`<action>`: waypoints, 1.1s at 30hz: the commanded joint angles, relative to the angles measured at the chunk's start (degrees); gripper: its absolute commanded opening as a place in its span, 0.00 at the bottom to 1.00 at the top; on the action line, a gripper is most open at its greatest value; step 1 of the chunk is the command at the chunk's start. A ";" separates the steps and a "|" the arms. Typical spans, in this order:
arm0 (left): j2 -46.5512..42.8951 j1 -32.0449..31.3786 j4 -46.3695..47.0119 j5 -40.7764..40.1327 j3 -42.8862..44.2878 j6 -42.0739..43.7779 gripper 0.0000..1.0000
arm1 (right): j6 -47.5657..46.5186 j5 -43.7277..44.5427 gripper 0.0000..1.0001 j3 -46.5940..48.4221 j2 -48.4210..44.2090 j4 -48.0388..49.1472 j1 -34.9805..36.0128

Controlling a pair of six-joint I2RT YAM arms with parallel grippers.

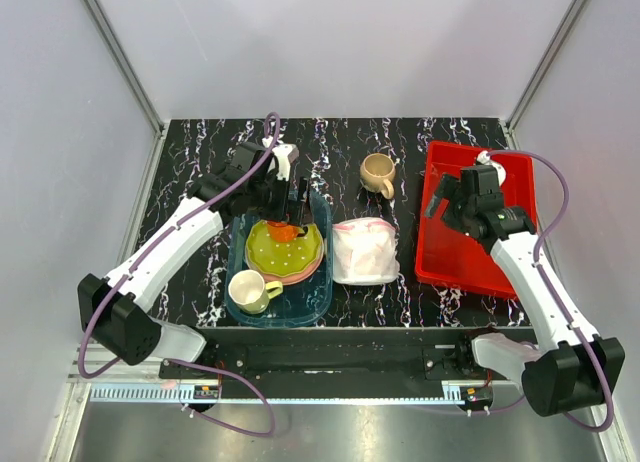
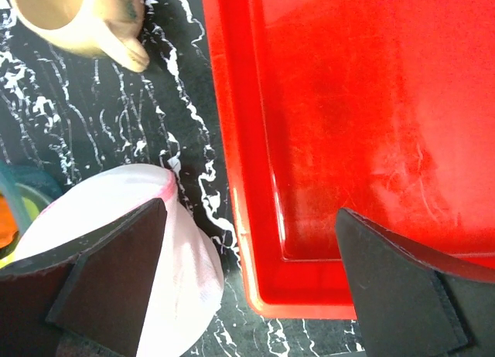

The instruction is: Unzip the laundry bag and remove the bra

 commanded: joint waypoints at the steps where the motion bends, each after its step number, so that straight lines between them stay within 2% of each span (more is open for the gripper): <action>1: 0.82 0.11 0.83 -1.35 2.45 0.30 0.99 | -2.49 -3.09 1.00 -0.43 -2.64 3.97 0.00; 6: 1.00 0.11 0.74 -0.91 2.72 0.74 0.99 | 0.58 -1.08 1.00 -0.08 -0.63 3.97 0.00; 9: 0.47 0.11 0.74 -1.96 2.81 0.82 0.99 | 0.41 -3.88 0.99 1.68 2.27 3.62 -0.08; 15: 0.12 0.20 0.66 -1.09 2.37 -0.05 0.99 | 0.58 -15.39 1.00 3.44 1.59 6.69 0.18; 19: 1.26 0.20 0.74 -0.47 2.45 -1.02 0.99 | 6.99 -26.35 1.00 0.55 -0.53 15.88 1.57; 23: 1.09 0.20 0.39 -0.38 3.33 -1.11 0.99 | 9.55 -24.19 1.00 1.33 0.87 16.45 6.75; 28: 0.91 0.20 1.70 1.72 3.42 -2.34 0.99 | 12.97 -22.70 1.00 0.72 2.72 16.27 8.35; 33: 0.92 0.20 2.76 0.06 3.60 -4.44 0.99 | 16.22 -23.66 1.00 -2.00 4.22 16.62 9.32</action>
